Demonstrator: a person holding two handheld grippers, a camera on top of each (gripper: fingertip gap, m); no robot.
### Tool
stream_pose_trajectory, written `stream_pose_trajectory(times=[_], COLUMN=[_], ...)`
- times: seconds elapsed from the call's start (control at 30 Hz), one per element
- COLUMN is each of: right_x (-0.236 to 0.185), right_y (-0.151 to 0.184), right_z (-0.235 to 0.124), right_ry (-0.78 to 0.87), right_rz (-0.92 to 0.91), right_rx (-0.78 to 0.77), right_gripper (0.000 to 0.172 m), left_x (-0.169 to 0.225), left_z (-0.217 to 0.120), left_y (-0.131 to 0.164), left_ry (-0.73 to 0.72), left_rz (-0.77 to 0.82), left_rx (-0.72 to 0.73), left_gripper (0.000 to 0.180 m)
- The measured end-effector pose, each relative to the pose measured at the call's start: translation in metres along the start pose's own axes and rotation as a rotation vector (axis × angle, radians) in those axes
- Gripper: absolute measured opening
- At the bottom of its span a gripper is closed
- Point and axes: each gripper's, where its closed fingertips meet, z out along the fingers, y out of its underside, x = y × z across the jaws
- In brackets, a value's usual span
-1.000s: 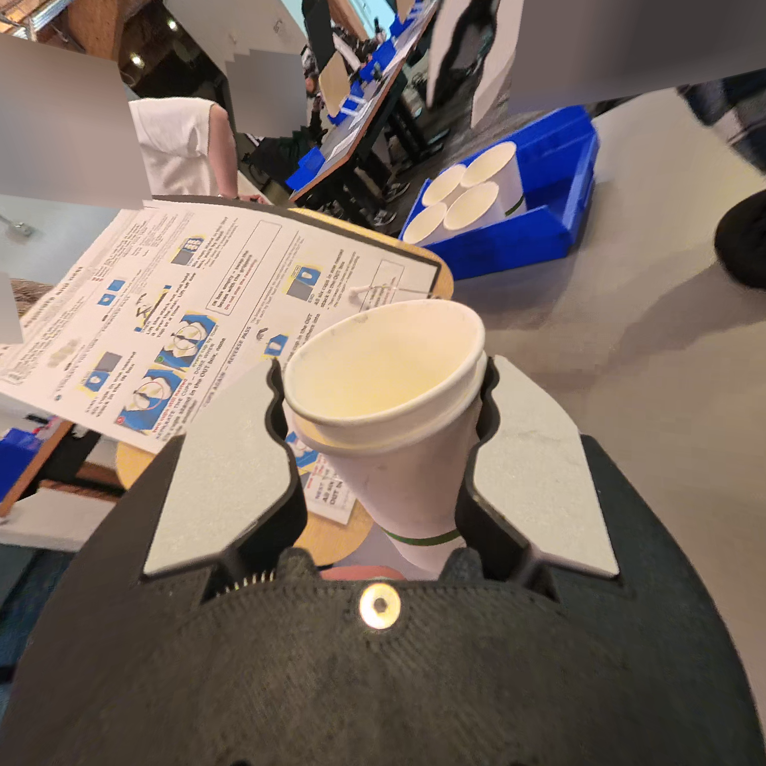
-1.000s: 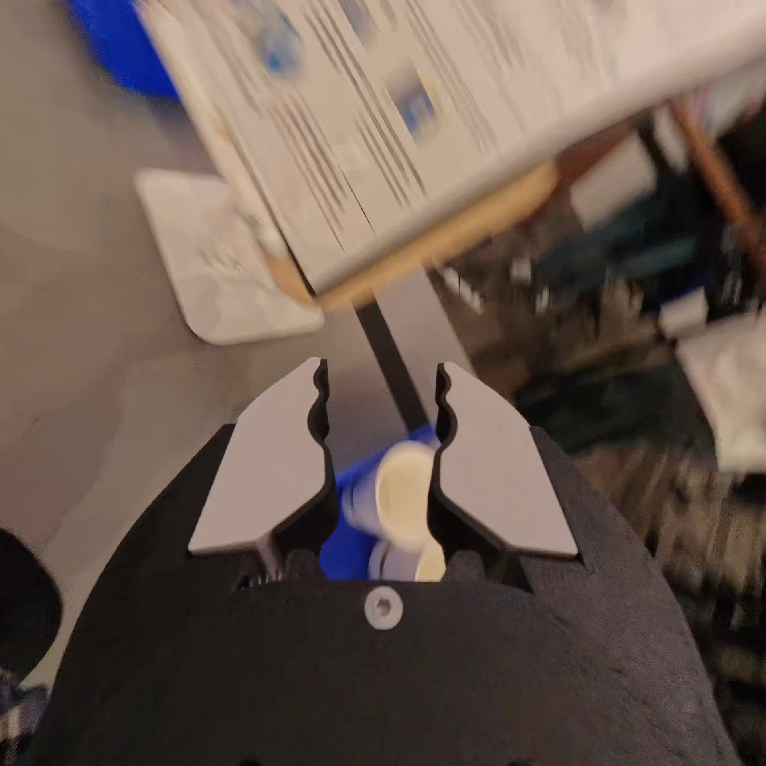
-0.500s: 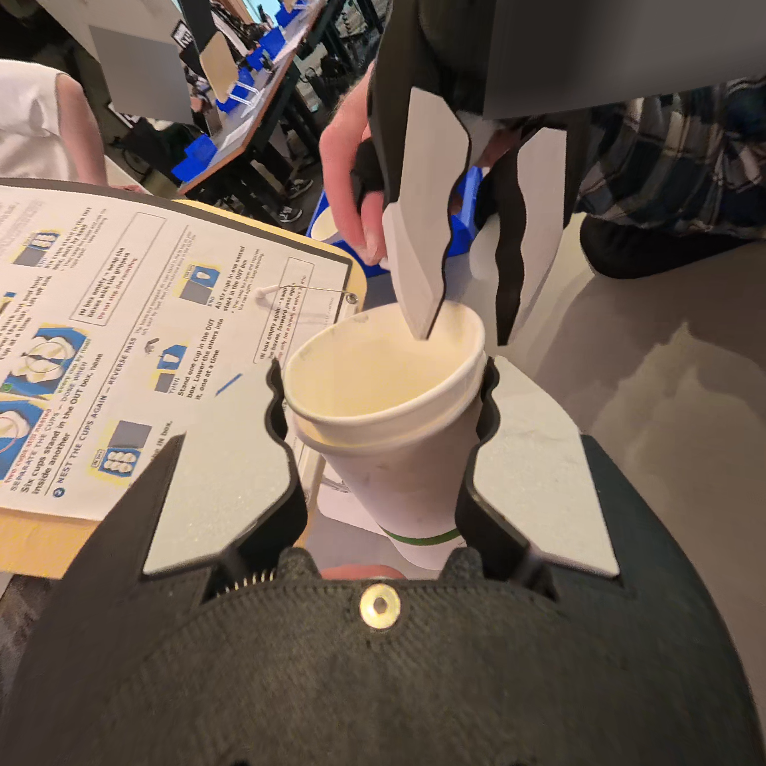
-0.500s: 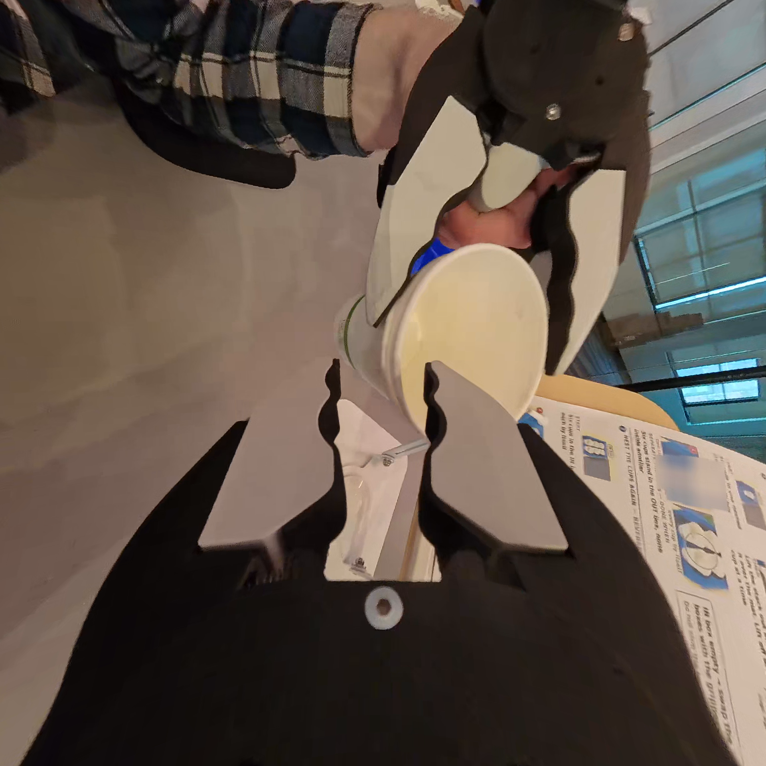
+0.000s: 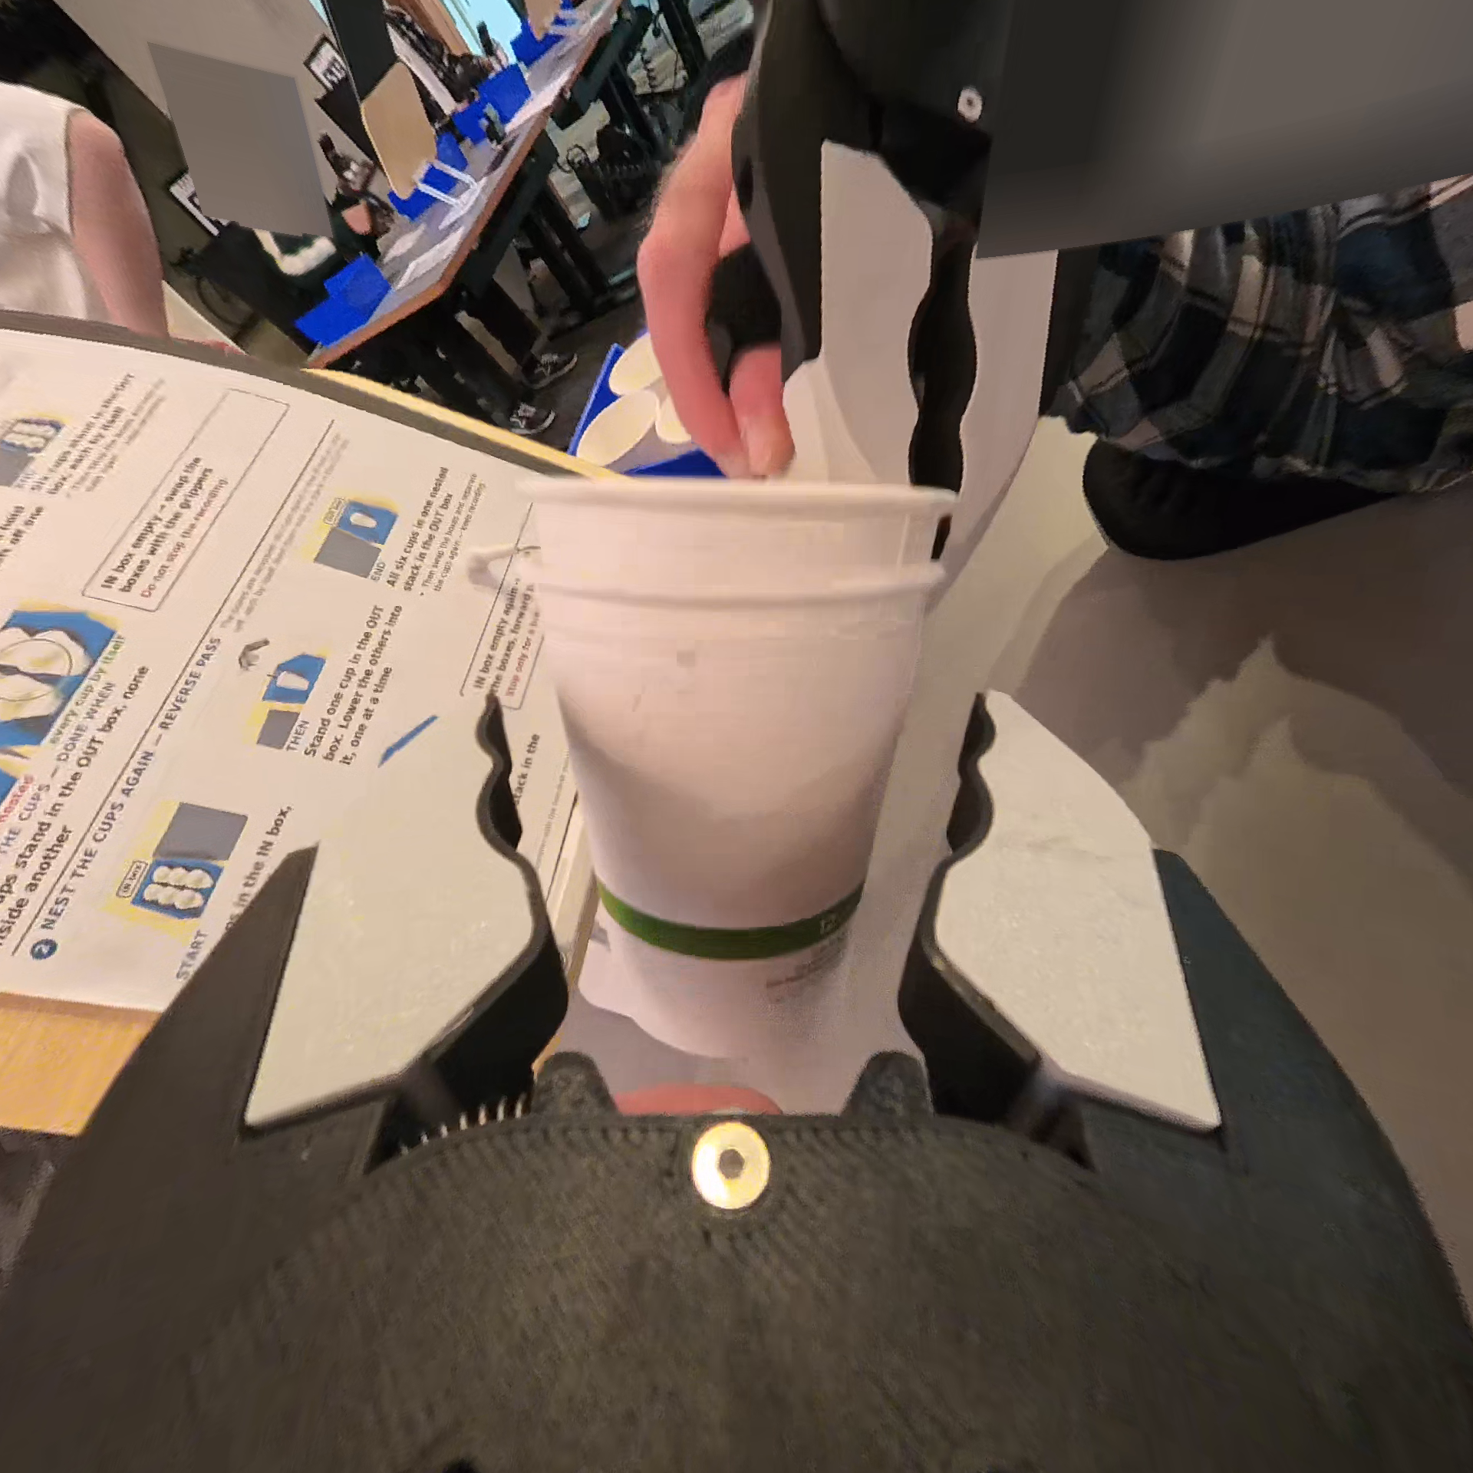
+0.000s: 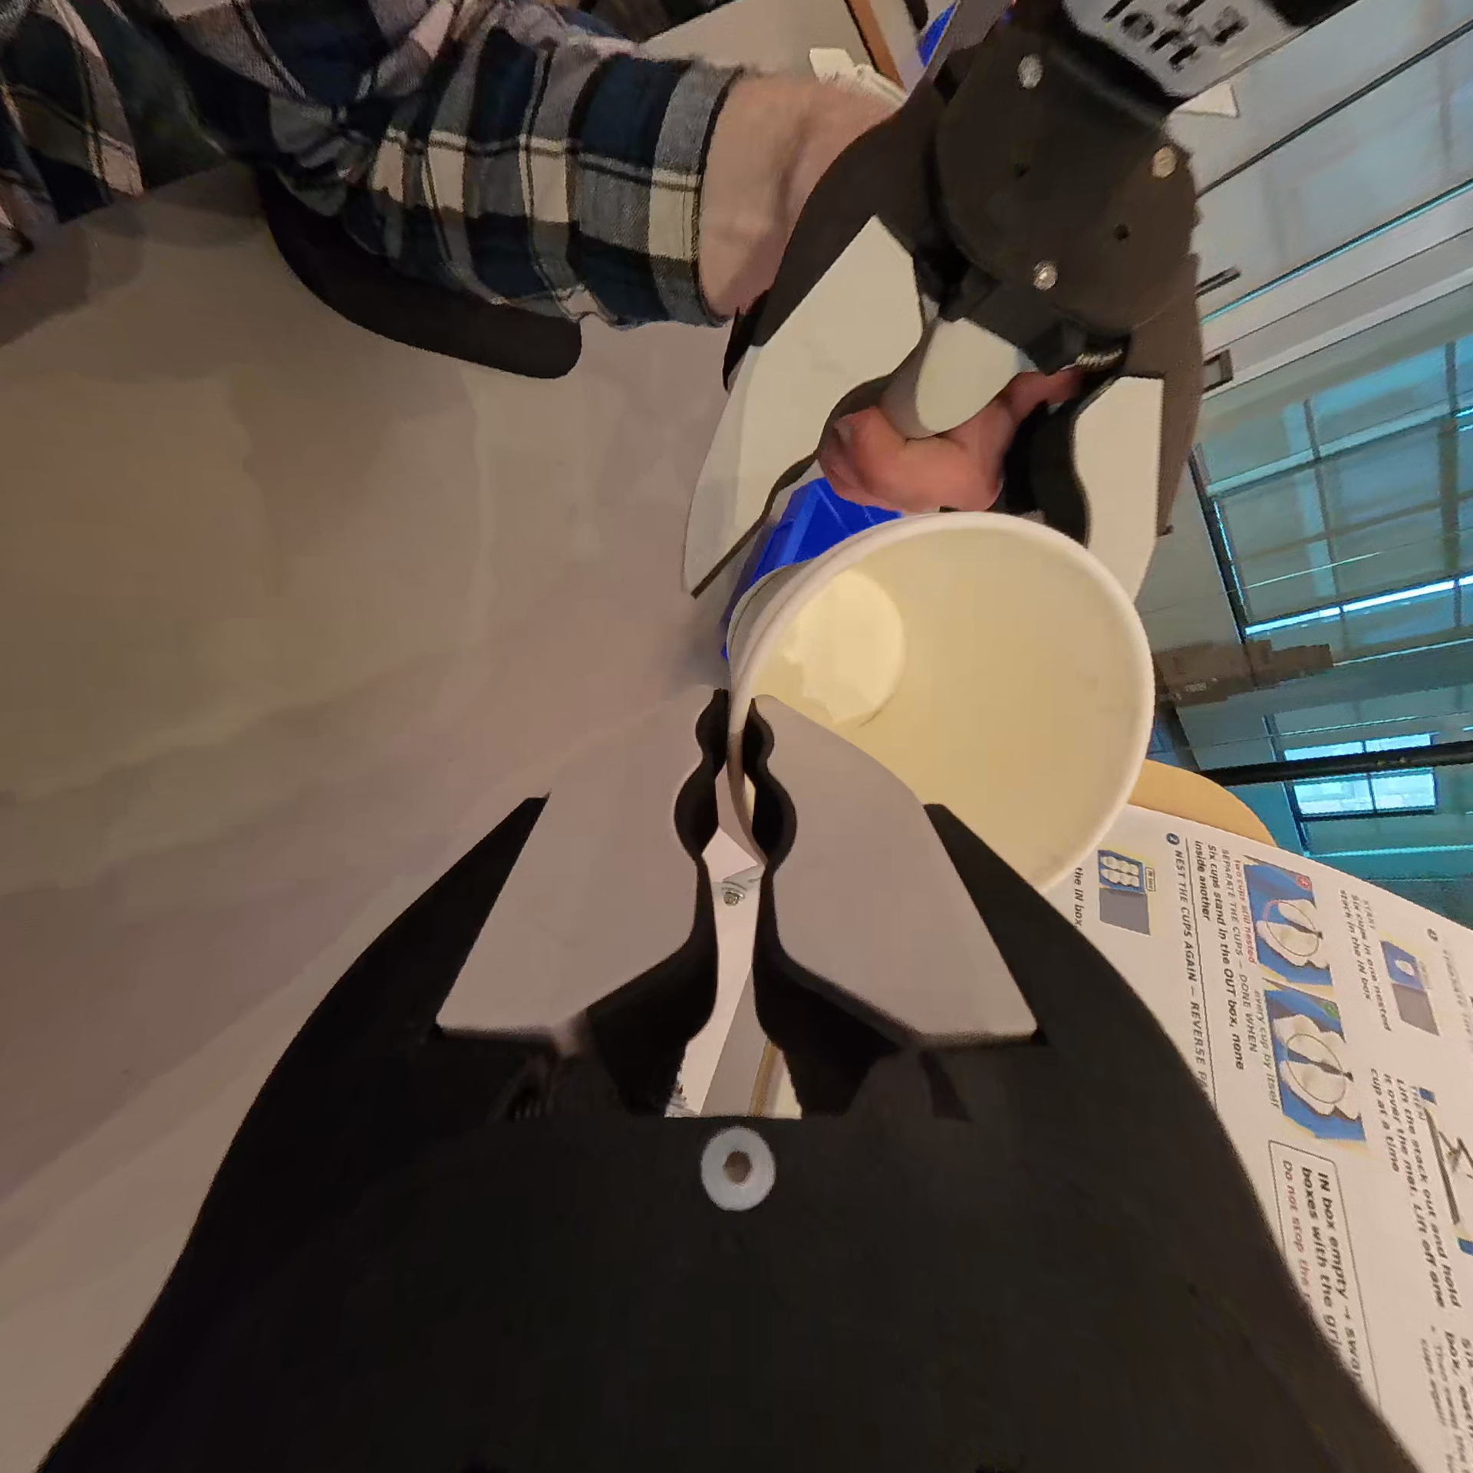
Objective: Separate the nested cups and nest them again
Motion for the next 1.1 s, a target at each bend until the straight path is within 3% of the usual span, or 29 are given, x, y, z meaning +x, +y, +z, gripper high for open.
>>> stream_pose_trajectory(times=[0.1,0.17,0.33,0.47,0.7,0.83,0.97,1.1], right_x=[0.001,0.001,0.007,0.017,0.027,0.033,0.044,0.057], right_y=[-0.006,-0.008,-0.002,-0.013,-0.013,-0.011,-0.015,-0.01], right_z=[-0.006,-0.009,-0.01,-0.021,-0.017,-0.022,-0.048,-0.1], right_ry=[-0.001,0.001,0.014,0.061,0.09,0.122,0.194,0.33], right_rz=[0.006,0.009,0.073,0.112,0.194,0.191,0.194,0.192], right_rx=[0.04,0.062,0.051,0.095,0.09,0.084,0.126,0.108], right_gripper=[0.003,0.003,0.006,0.026,0.006,0.004,0.003,0.003], left_x=[-0.001,0.003,-0.003,-0.013,-0.027,-0.035,-0.041,-0.048], left_z=[0.006,0.011,0.012,0.012,0.014,0.009,0.002,-0.005], left_y=[0.003,0.01,0.012,0.016,0.025,0.026,0.028,0.031], left_ry=[0.009,0.036,0.001,-0.078,-0.209,-0.266,-0.299,-0.319], left_rz=[-0.004,0.015,0.026,0.054,0.132,0.156,0.161,0.15], left_rx=[0.001,-0.021,-0.034,-0.075,-0.18,-0.201,-0.212,-0.217], left_gripper=[0.101,0.087,0.084,0.084,0.084,0.083,0.082,0.082])
